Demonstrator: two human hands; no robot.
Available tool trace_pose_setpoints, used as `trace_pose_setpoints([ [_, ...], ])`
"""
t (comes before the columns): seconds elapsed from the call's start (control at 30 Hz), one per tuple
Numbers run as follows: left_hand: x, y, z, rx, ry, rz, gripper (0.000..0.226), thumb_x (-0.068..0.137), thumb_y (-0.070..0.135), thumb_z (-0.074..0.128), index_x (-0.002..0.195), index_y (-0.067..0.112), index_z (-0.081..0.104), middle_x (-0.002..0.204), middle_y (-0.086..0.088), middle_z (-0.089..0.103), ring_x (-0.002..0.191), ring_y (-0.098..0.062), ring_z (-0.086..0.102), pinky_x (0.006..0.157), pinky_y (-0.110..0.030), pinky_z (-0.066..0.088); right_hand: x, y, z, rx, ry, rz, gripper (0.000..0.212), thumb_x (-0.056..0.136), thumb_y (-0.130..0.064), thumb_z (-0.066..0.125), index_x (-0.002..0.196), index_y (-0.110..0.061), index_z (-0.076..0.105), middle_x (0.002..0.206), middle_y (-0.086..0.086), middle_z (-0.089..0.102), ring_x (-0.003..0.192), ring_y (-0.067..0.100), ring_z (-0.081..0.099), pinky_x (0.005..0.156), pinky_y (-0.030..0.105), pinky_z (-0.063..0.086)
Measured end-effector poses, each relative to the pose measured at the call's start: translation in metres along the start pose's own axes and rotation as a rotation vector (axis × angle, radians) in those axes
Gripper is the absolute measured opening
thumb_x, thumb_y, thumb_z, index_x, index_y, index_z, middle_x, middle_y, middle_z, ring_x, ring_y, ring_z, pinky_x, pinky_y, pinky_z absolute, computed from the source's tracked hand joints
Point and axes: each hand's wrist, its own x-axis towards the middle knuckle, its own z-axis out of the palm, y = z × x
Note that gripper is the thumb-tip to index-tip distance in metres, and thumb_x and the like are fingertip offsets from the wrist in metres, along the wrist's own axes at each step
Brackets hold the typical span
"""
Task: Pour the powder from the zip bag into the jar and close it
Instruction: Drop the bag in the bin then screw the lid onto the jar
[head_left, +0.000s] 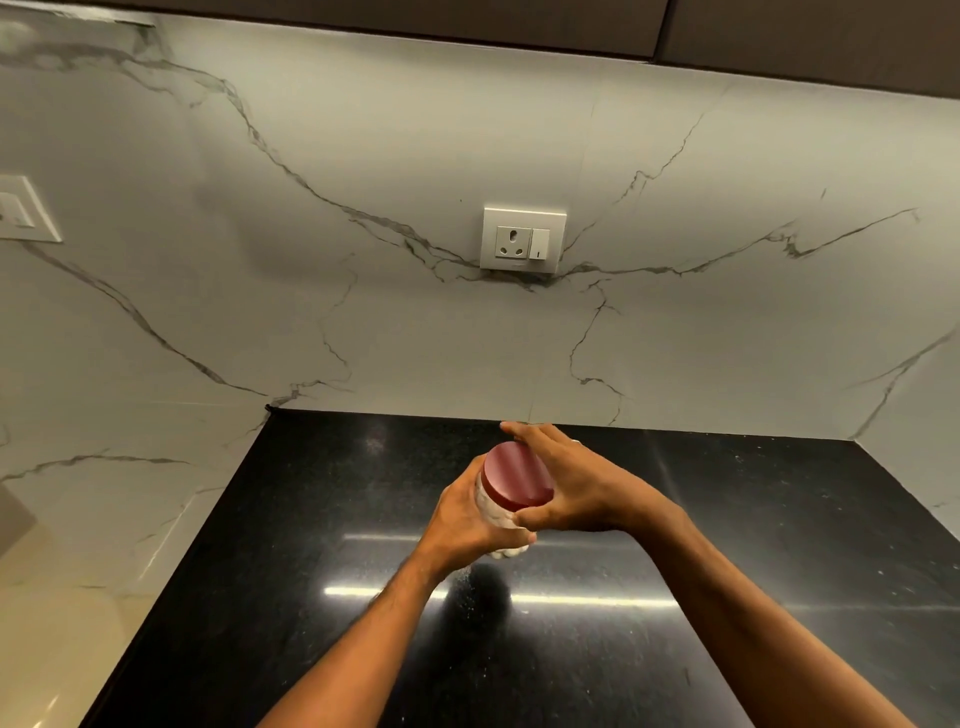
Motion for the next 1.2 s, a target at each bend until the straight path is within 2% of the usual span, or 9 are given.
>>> trace_pose_setpoints([
  [0.07, 0.001, 0.000, 0.001, -0.005, -0.005, 0.003, 0.091, 0.055, 0.041, 0.095, 0.128, 0.052, 0.042, 0.122, 0.015, 0.062, 0.110, -0.001, 0.063, 0.089, -0.021, 0.056, 0.001, 0.001, 0.002, -0.070, 0.034, -0.006, 0.097, 0.073, -0.051, 0.079, 0.151, -0.030, 0.026, 0.150, -0.004, 0.035, 0.131, 0.020, 0.043, 0.100, 0.031, 0.047],
  [0.23, 0.001, 0.000, 0.005, -0.004, -0.036, -0.003, 0.096, 0.054, 0.043, 0.094, 0.135, 0.040, 0.042, 0.123, 0.012, 0.062, 0.114, -0.008, 0.062, 0.094, -0.027, 0.056, 0.001, -0.001, 0.009, -0.227, 0.176, 0.197, 0.097, 0.065, -0.084, 0.061, 0.143, -0.029, 0.039, 0.135, -0.002, 0.048, 0.114, 0.019, 0.055, 0.086, 0.029, 0.047],
  [0.37, 0.001, -0.001, 0.003, -0.018, -0.029, -0.007, 0.097, 0.055, 0.040, 0.094, 0.136, 0.040, 0.042, 0.124, 0.012, 0.061, 0.114, -0.007, 0.062, 0.095, -0.027, 0.056, -0.001, 0.001, 0.002, -0.070, -0.020, 0.049, 0.096, 0.073, -0.065, 0.073, 0.151, -0.034, 0.026, 0.151, -0.004, 0.029, 0.132, 0.022, 0.040, 0.104, 0.038, 0.046],
  [0.47, 0.000, -0.002, 0.003, -0.007, -0.031, -0.006, 0.095, 0.055, 0.041, 0.095, 0.134, 0.045, 0.041, 0.124, 0.014, 0.061, 0.114, -0.006, 0.062, 0.093, -0.024, 0.056, -0.001, 0.002, 0.003, -0.123, -0.023, -0.002, 0.092, 0.075, -0.050, 0.077, 0.150, -0.035, 0.027, 0.151, -0.005, 0.031, 0.130, 0.021, 0.042, 0.101, 0.035, 0.047],
  [0.6, 0.000, -0.004, 0.007, 0.012, -0.046, -0.011, 0.094, 0.056, 0.042, 0.095, 0.130, 0.053, 0.039, 0.125, 0.015, 0.059, 0.115, -0.005, 0.061, 0.093, -0.025, 0.056, 0.001, 0.001, 0.007, -0.260, 0.101, 0.143, 0.094, 0.067, -0.074, 0.070, 0.144, -0.035, 0.034, 0.135, -0.003, 0.046, 0.112, 0.018, 0.054, 0.084, 0.028, 0.049],
  [0.67, 0.000, -0.005, 0.007, 0.009, -0.046, -0.015, 0.092, 0.055, 0.043, 0.094, 0.128, 0.056, 0.039, 0.125, 0.016, 0.059, 0.115, -0.005, 0.060, 0.093, -0.024, 0.056, 0.001, 0.003, 0.005, -0.251, 0.075, 0.152, 0.098, 0.066, -0.077, 0.068, 0.146, -0.035, 0.032, 0.136, -0.001, 0.045, 0.115, 0.020, 0.052, 0.089, 0.031, 0.049],
  [0.87, 0.003, -0.004, 0.005, 0.022, -0.021, -0.011, 0.090, 0.056, 0.043, 0.095, 0.127, 0.056, 0.040, 0.125, 0.017, 0.059, 0.114, -0.005, 0.061, 0.092, -0.023, 0.056, 0.001, 0.005, 0.002, -0.123, -0.031, 0.014, 0.095, 0.075, -0.048, 0.079, 0.152, -0.034, 0.025, 0.153, -0.004, 0.033, 0.133, 0.022, 0.041, 0.102, 0.036, 0.047],
  [1.07, 0.003, -0.004, 0.008, 0.020, 0.002, -0.009, 0.090, 0.053, 0.048, 0.093, 0.125, 0.057, 0.040, 0.123, 0.016, 0.061, 0.112, -0.007, 0.062, 0.092, -0.027, 0.057, 0.000, 0.003, 0.016, -0.256, 0.219, 0.150, 0.095, 0.067, -0.081, 0.062, 0.143, -0.031, 0.037, 0.132, -0.001, 0.051, 0.110, 0.017, 0.057, 0.085, 0.027, 0.050],
  [1.2, 0.006, -0.003, 0.007, 0.025, -0.023, -0.009, 0.094, 0.054, 0.044, 0.094, 0.130, 0.053, 0.040, 0.125, 0.014, 0.060, 0.115, -0.008, 0.062, 0.096, -0.029, 0.056, 0.003, 0.008, 0.008, -0.143, 0.038, 0.125, 0.106, 0.067, -0.075, 0.069, 0.152, -0.033, 0.021, 0.144, 0.002, 0.039, 0.127, 0.024, 0.046, 0.099, 0.035, 0.047],
])
